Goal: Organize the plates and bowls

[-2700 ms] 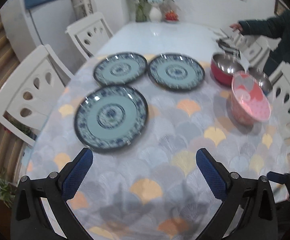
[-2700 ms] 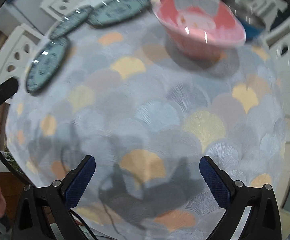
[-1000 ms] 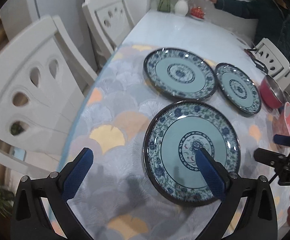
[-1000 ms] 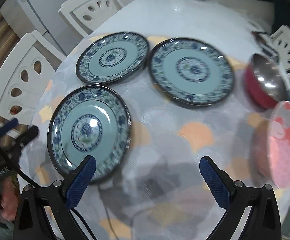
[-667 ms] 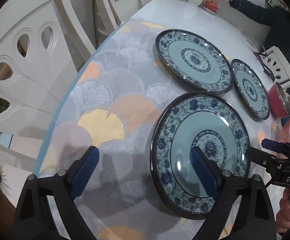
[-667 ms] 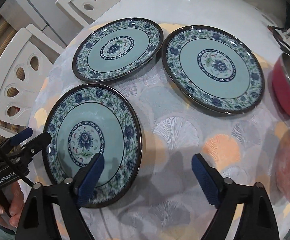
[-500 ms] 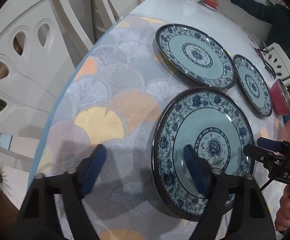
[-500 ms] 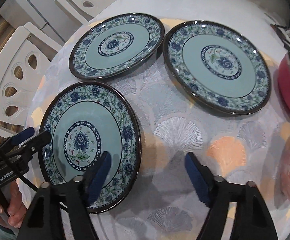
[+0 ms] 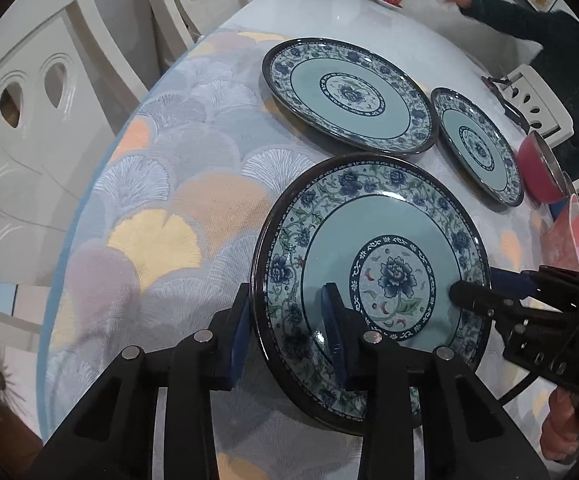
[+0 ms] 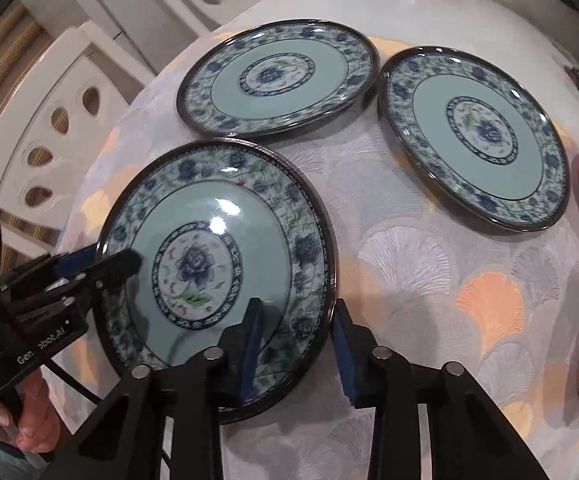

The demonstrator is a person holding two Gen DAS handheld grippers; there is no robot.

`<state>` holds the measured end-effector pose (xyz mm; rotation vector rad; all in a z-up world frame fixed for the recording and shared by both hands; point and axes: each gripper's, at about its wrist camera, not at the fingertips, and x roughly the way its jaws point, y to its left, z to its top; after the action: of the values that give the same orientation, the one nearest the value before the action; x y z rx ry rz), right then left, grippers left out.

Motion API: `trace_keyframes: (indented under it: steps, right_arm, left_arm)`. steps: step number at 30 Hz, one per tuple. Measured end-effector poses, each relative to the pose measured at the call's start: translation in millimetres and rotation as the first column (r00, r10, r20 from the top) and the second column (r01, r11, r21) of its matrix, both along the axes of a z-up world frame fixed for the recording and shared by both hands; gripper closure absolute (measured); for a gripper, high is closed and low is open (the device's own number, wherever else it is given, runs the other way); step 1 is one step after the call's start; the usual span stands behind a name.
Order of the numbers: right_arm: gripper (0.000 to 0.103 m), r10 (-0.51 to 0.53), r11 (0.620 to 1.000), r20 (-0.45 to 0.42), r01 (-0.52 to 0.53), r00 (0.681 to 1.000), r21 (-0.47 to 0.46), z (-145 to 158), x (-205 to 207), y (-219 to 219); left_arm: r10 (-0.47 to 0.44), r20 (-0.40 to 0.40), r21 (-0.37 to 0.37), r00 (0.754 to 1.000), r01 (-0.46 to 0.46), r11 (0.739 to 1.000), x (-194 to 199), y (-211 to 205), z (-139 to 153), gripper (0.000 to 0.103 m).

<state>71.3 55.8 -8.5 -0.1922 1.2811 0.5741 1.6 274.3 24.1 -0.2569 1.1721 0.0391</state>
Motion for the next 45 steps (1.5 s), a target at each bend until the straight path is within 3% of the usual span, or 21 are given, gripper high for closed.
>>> trace_keyframes:
  steps: [4, 20, 28, 38, 45]
  right_arm:
    - [0.070, -0.006, 0.999, -0.031, 0.007, 1.000, 0.032, 1.7, -9.0, -2.3]
    - [0.069, 0.072, 0.996, 0.054, -0.075, 0.996, 0.057, 57.9, -102.1, -27.3]
    - [0.069, 0.080, 0.996, 0.010, -0.081, 0.997, 0.028, 40.0, -137.7, -36.5]
    - [0.069, 0.026, 1.000, -0.063, -0.026, 0.998, 0.007, 13.2, -151.6, -52.7]
    - [0.069, 0.035, 0.999, -0.075, -0.035, 0.997, -0.004, 6.3, -155.1, -49.8]
  left_arm:
    - [0.007, 0.009, -0.027, 1.000, -0.006, 1.000, -7.7, 3.1, 4.1, 0.072]
    - [0.020, 0.119, 0.012, 0.993, -0.022, 1.000, -77.6, -0.3, 54.7, 0.072]
    - [0.019, 0.081, 0.014, 0.997, -0.020, 1.000, -108.5, -10.7, 34.1, 0.072]
    - [-0.025, 0.035, 0.024, 0.999, 0.025, 0.999, -113.3, -27.6, 9.8, 0.072]
    - [0.000, 0.029, 0.021, 1.000, -0.001, 1.000, -111.8, -24.3, 2.5, 0.072]
